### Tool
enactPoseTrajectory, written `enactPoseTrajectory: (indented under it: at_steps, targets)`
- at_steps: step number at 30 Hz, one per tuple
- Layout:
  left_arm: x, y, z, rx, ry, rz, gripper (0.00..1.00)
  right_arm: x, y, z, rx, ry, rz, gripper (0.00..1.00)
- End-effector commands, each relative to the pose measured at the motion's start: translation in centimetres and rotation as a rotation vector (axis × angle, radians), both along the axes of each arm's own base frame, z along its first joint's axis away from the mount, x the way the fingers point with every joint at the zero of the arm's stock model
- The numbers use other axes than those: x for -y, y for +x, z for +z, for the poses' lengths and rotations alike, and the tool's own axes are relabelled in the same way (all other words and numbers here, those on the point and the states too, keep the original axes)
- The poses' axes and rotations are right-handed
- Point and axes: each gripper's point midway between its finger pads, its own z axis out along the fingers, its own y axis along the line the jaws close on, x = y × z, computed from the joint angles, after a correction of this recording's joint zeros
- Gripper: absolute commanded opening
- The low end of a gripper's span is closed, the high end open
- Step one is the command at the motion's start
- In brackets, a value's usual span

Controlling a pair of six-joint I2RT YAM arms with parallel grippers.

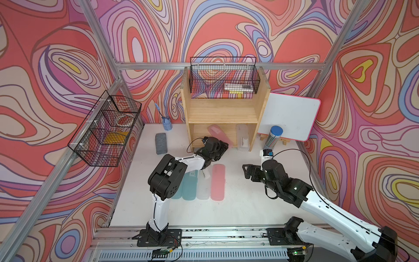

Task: Remove the pencil cases from the shelf
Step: Pick up the pencil case from the shelf.

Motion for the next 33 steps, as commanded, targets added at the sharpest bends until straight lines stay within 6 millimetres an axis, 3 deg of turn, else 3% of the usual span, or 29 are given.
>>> enactPoseTrajectory:
  at_steps: [1, 10, 20, 33]
  targets:
    - [0.8, 0.6, 0.6, 0.022, -0.024, -0.007, 0.66, 0.7, 0.0, 1.1, 0.028, -0.024, -0.013, 0.91]
    - [1.1, 1.2, 0.0, 0.020, -0.026, -0.007, 0.58, 1.3, -0.5, 1.2, 0.029, -0.035, -0.018, 0.91]
    - [1.2, 1.2, -0.5, 0.012, -0.027, -0.010, 0.43, 1.5, -0.6, 1.4, 0.034, -0.029, -0.026, 0.91]
    - [0.9, 0.8, 0.2, 0.020, -0.032, -0.010, 0.27, 1.3, -0.6, 1.3, 0.031, -0.023, -0.020, 0.91]
